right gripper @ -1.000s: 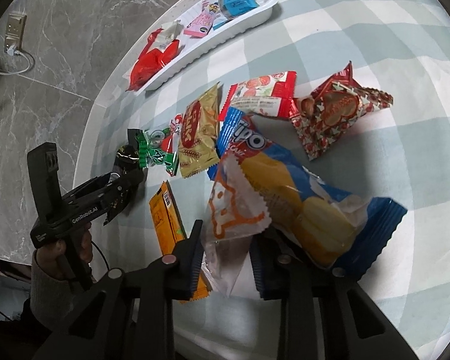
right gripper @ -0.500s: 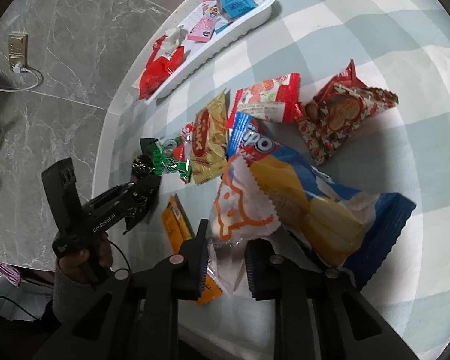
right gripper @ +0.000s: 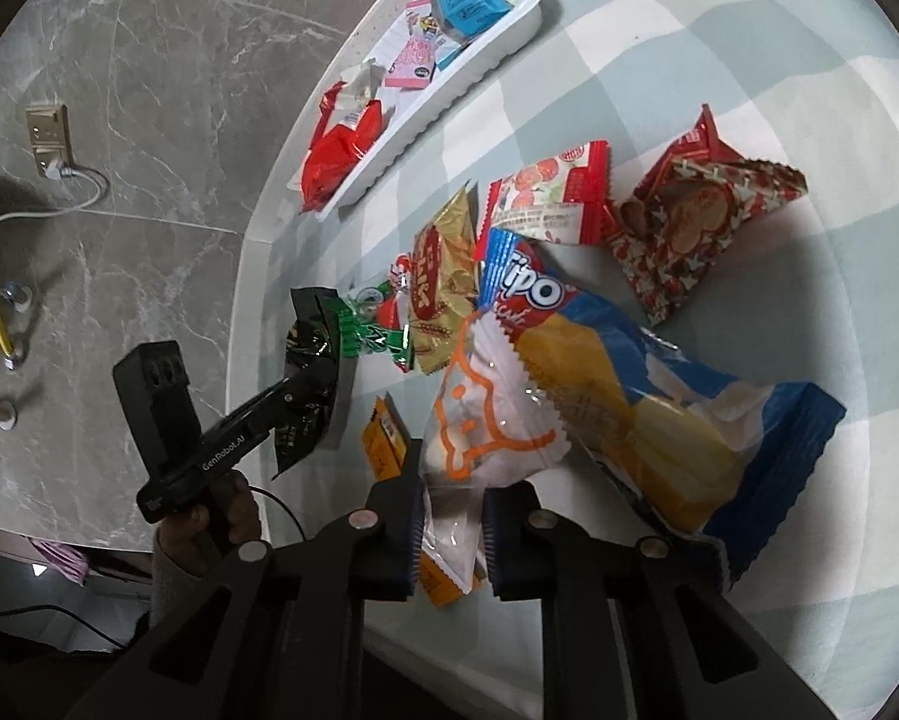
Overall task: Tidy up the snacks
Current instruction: 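Grasp the black snack bar with the left gripper while the right grasps the white-orange packet, then carry the black bar and white-orange packet over the white tray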
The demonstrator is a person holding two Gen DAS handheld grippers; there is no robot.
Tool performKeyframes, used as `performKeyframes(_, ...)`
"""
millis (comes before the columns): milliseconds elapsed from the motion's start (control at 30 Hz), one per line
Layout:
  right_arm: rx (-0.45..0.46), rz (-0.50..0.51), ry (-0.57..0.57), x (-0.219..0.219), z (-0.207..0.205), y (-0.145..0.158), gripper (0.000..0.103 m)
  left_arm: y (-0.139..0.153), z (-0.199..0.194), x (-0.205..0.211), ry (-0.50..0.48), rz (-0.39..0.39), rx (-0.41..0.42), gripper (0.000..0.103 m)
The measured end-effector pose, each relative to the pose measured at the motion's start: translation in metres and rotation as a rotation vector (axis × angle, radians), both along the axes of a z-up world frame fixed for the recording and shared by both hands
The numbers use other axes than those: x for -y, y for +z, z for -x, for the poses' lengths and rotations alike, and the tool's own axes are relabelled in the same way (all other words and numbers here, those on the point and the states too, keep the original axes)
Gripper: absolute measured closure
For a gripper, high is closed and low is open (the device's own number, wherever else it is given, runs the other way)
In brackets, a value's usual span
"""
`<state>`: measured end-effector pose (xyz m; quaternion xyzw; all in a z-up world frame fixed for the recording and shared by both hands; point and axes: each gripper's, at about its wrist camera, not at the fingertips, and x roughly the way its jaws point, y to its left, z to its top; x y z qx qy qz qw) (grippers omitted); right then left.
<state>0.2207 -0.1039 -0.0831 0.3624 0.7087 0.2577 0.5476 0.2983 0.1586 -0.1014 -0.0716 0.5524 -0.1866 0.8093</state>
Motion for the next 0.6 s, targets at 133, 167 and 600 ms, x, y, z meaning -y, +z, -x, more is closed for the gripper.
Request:
performKeyframes(133, -0.003, -0.028, -0.017, 0.003, -0.003, 0.005, 0.086, 0.01, 0.0, -0.006, 0.019, 0.048, 0.005, 0.084)
performKeyframes(167, -0.001, -0.033, -0.019, 0.003, -0.005, 0.007, 0.086, 0.013, -0.001, -0.007, 0.024, 0.058, 0.007, 0.084)
performKeyframes(600, 0.034, -0.065, -0.049, 0.008, -0.041, 0.022, 0.086, 0.041, -0.028, -0.007, 0.041, 0.131, 0.035, 0.084)
